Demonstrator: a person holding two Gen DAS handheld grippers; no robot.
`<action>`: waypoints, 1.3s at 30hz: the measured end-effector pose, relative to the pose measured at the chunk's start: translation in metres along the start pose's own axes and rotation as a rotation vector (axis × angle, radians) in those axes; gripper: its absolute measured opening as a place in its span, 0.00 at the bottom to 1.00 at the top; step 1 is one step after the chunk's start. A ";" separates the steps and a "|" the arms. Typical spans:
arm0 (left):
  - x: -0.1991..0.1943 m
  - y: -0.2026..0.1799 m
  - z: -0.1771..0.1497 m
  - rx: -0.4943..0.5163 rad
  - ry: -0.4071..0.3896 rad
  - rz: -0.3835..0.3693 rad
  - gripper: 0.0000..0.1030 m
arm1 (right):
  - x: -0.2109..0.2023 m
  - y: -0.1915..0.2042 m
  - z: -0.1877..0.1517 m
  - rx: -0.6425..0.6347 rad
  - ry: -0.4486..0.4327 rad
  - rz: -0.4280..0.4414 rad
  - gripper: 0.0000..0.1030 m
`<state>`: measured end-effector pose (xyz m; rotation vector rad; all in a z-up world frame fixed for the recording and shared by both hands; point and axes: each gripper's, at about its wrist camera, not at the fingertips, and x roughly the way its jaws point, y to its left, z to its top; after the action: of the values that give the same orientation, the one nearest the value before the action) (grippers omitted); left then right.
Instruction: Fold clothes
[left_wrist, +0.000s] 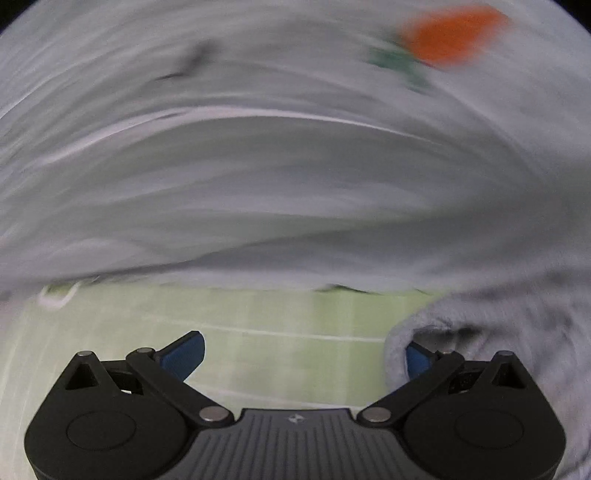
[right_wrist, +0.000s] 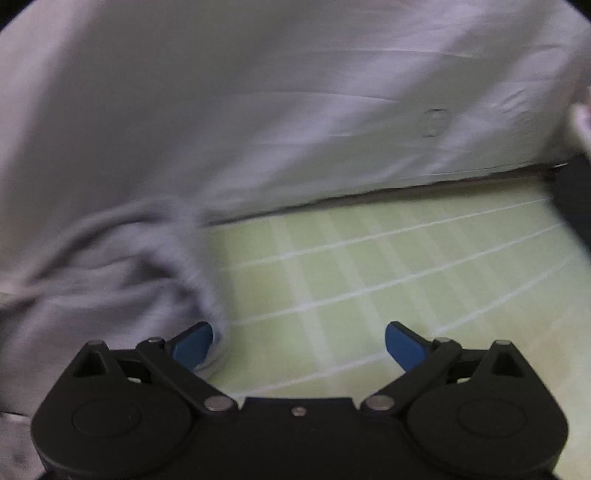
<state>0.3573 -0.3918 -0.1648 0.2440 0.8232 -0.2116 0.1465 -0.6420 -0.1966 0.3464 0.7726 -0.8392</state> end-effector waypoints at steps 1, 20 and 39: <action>-0.006 0.007 -0.002 -0.027 -0.012 -0.015 1.00 | -0.004 -0.002 -0.002 -0.009 -0.010 -0.007 0.98; -0.147 0.123 -0.054 -0.413 -0.208 -0.204 1.00 | -0.174 -0.003 -0.018 -0.065 -0.360 0.067 0.98; -0.162 0.166 -0.167 -0.307 -0.034 -0.170 1.00 | -0.239 -0.018 -0.102 -0.179 -0.273 0.072 0.99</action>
<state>0.1796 -0.1700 -0.1317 -0.1185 0.8317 -0.2442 -0.0170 -0.4688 -0.0913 0.0963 0.5714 -0.7257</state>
